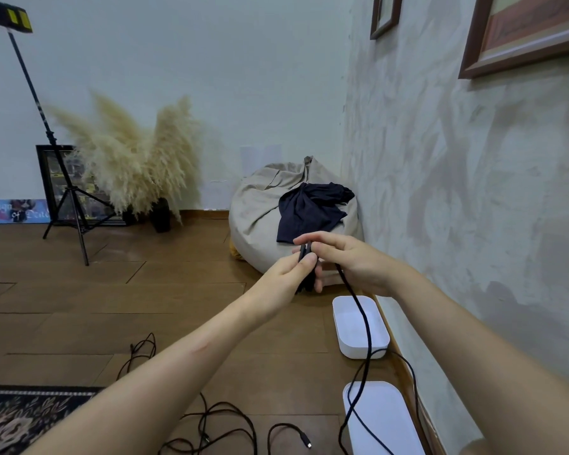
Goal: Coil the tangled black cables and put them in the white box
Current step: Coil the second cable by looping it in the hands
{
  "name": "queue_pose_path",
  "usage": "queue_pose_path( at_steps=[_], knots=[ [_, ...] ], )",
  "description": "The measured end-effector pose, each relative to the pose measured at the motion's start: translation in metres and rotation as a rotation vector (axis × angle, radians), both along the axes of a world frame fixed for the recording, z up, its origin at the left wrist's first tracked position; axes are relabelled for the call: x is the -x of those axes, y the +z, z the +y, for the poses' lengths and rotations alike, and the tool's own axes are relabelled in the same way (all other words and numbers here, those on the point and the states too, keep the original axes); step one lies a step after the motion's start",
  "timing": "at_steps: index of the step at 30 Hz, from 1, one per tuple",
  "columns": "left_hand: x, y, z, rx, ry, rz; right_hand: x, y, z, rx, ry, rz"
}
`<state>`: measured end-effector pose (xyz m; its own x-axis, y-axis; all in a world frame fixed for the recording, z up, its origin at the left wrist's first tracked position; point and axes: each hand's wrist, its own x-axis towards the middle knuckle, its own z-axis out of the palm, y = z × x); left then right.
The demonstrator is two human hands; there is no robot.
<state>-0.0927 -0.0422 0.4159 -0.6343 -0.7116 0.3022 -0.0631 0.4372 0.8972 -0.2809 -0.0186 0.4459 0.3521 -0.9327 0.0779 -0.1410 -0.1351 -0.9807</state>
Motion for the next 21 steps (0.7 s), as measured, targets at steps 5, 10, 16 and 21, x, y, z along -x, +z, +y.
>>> queue_pose_path(
  at_steps=[5,10,16,21],
  knots=[
    [0.001,0.002,0.0,0.009,0.01,0.045,-0.004,0.002,-0.003,-0.07,0.008,-0.103],
    [-0.001,-0.002,-0.004,-0.017,-0.002,0.021,-0.006,-0.002,-0.007,-0.047,-0.024,-0.103],
    [-0.005,0.003,-0.006,-0.091,-0.066,0.013,-0.003,-0.001,-0.007,-0.059,-0.03,-0.096],
    [-0.011,0.008,-0.006,-0.108,-0.058,-0.038,-0.001,-0.004,-0.007,-0.05,-0.011,-0.11]
  ],
)
